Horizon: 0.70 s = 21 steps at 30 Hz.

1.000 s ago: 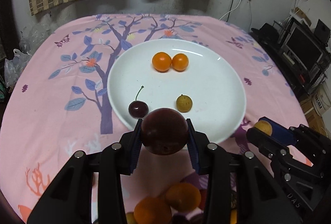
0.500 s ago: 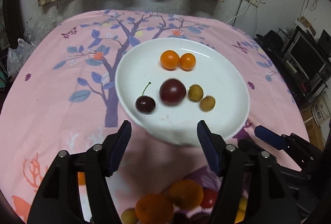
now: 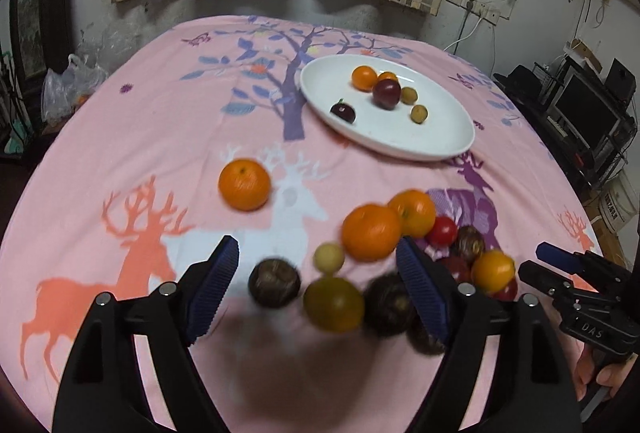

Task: Organize fruits
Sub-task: 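Carry both fruits over the white plate and open both grippers to release, then grasp a red tomato with the right gripper while the left gripper grasps a dark brown mangosteen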

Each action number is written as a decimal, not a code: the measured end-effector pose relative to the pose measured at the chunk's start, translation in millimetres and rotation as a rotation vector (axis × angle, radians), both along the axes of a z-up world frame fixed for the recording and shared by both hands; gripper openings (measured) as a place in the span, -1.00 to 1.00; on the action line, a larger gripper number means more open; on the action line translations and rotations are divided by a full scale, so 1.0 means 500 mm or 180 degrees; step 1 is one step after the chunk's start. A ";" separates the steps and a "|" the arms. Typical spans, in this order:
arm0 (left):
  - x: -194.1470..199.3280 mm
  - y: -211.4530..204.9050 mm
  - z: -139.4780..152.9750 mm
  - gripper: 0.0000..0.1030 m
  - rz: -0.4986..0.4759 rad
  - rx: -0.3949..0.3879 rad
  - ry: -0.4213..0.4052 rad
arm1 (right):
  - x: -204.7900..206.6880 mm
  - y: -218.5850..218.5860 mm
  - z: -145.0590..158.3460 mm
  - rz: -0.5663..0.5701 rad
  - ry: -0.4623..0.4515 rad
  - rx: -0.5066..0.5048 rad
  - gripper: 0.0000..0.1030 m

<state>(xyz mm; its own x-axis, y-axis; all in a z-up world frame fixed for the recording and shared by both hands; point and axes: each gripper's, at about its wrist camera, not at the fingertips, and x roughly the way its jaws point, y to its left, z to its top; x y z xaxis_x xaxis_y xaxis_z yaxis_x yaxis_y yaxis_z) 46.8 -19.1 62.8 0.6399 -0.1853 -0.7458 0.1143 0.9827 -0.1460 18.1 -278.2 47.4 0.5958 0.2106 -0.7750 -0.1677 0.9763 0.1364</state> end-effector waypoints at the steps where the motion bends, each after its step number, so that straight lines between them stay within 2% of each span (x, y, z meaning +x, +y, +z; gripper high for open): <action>1: -0.009 0.007 -0.006 0.53 0.0016 0.0030 -0.0014 | -0.007 0.004 -0.004 -0.0004 0.0023 -0.0012 0.08; 3: -0.025 0.024 -0.017 0.53 0.0069 0.0093 -0.0033 | -0.022 0.015 -0.018 0.0016 0.0099 -0.0069 0.08; 7: -0.043 0.058 -0.027 0.53 0.0129 0.0003 -0.0040 | -0.033 0.038 -0.040 0.0048 0.0180 -0.0231 0.08; 10: -0.043 0.075 -0.032 0.53 0.0141 0.0069 -0.0074 | -0.026 0.053 -0.054 0.0021 0.0221 -0.0351 0.08; 14: -0.035 0.102 -0.042 0.53 0.0187 -0.0088 -0.0023 | -0.001 0.067 -0.066 -0.0035 0.0249 -0.0461 0.08; 17: -0.030 0.112 -0.043 0.53 0.0200 -0.0096 -0.0041 | 0.015 0.069 -0.069 -0.0066 0.0208 -0.0445 0.07; 19: -0.026 0.113 -0.047 0.53 0.0198 -0.0100 -0.0012 | 0.013 0.071 -0.068 -0.0073 0.0145 -0.0457 -0.30; 21: -0.023 0.108 -0.053 0.53 0.0165 -0.0112 0.0036 | 0.009 0.065 -0.064 -0.0067 0.0104 -0.0368 -0.41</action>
